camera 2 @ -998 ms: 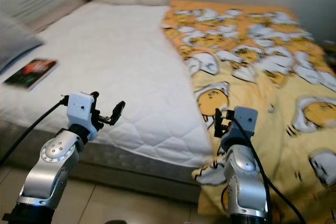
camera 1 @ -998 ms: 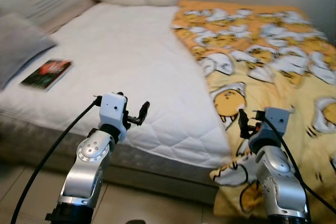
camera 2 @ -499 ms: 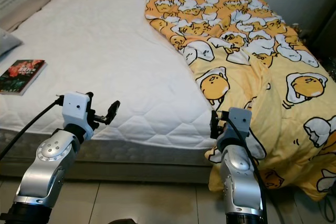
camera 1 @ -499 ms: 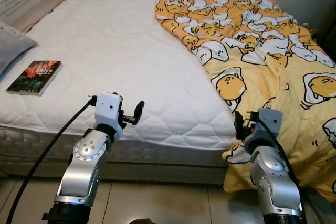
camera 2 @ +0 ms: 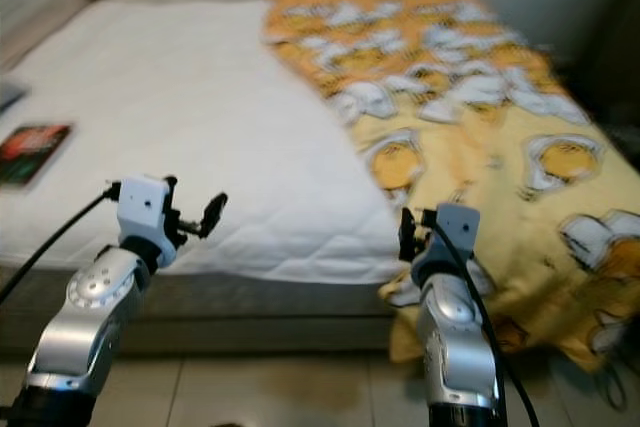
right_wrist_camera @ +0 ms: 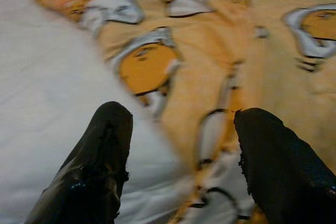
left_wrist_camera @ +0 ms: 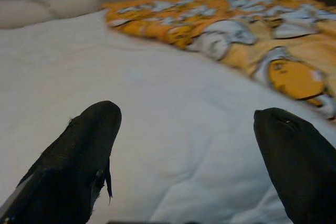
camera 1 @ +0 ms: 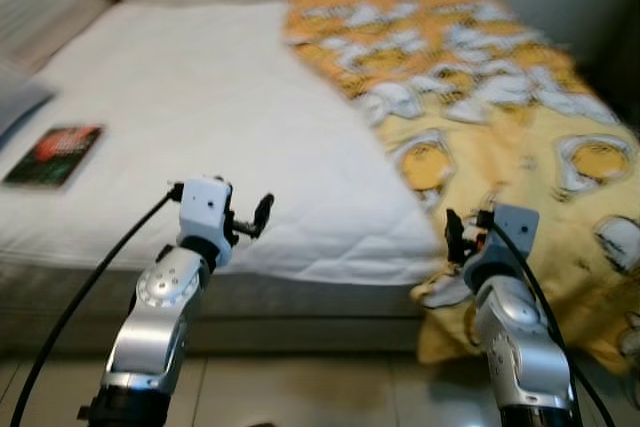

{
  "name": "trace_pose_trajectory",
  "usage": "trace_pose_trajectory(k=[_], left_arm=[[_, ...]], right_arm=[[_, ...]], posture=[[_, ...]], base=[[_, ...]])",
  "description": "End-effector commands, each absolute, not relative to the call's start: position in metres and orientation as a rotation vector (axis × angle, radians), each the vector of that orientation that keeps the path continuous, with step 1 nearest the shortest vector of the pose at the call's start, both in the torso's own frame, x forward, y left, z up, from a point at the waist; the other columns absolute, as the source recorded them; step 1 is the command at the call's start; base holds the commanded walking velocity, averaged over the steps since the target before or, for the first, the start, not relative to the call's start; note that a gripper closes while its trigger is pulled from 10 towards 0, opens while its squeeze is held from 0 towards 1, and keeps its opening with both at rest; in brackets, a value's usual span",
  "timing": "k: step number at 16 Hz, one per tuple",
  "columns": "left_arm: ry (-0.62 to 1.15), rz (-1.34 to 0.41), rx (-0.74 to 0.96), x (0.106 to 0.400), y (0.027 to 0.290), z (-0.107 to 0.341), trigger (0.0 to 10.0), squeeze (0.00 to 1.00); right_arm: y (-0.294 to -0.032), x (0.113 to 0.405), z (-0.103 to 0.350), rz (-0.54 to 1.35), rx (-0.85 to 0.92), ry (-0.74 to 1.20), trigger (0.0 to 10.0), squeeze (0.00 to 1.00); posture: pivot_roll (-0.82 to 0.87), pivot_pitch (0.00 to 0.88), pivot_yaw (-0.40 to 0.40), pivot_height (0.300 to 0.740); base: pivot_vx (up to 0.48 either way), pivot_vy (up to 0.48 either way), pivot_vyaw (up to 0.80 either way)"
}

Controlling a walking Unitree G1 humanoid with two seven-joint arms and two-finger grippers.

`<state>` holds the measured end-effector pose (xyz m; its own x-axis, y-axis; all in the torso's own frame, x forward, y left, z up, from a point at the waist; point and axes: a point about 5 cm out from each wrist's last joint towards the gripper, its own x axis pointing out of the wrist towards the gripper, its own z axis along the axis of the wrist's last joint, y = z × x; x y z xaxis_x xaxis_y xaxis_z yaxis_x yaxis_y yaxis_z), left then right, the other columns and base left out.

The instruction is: Clean up the room

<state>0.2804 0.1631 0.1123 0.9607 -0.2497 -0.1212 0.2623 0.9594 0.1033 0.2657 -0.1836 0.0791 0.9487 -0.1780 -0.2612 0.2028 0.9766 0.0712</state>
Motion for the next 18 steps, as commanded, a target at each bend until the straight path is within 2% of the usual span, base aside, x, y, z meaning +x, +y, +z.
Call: trace_pose_trajectory(k=[1, 9, 14, 17, 18], left_arm=[[0.095, -0.28, 0.118, 0.283, 0.1576, 0.1167, 10.0, 0.0], [0.09, -0.284, 0.114, 0.2834, 0.1542, 0.1162, 10.0, 0.0], [0.089, -0.276, 0.117, 0.2817, 0.1558, 0.1162, 10.0, 0.0], [0.098, -0.315, 0.139, 0.2796, 0.1552, 0.1146, 10.0, 0.0], [0.102, -0.329, 0.152, 0.2787, 0.1556, 0.1141, 10.0, 0.0]], right_arm=[[-0.1898, 0.2655, 0.0773, -0.21, 0.097, 0.269, 10.0, 0.0], [-0.1929, 0.2697, 0.0778, -0.19, 0.062, 0.27, 10.0, 0.0], [-0.1863, 0.2719, 0.0792, -0.123, 0.053, 0.268, 10.0, 0.0], [-0.1861, 0.2733, 0.0762, -0.108, 0.022, 0.294, 10.0, 0.0], [-0.1872, 0.2744, 0.0744, -0.112, 0.013, 0.308, 10.0, 0.26]], posture=[[0.05, 0.008, 0.012, 0.74], [0.05, 0.0, 0.004, 0.74], [0.05, 0.006, 0.001, 0.74], [0.05, 0.015, 0.0, 0.74], [0.05, 0.019, 0.001, 0.74]], base=[[0.304, 0.0, -0.48], [0.309, 0.0, 0.0], [0.307, 0.0, 0.0], [0.0, 0.0, 0.0], [0.0, 0.0, 0.0]])
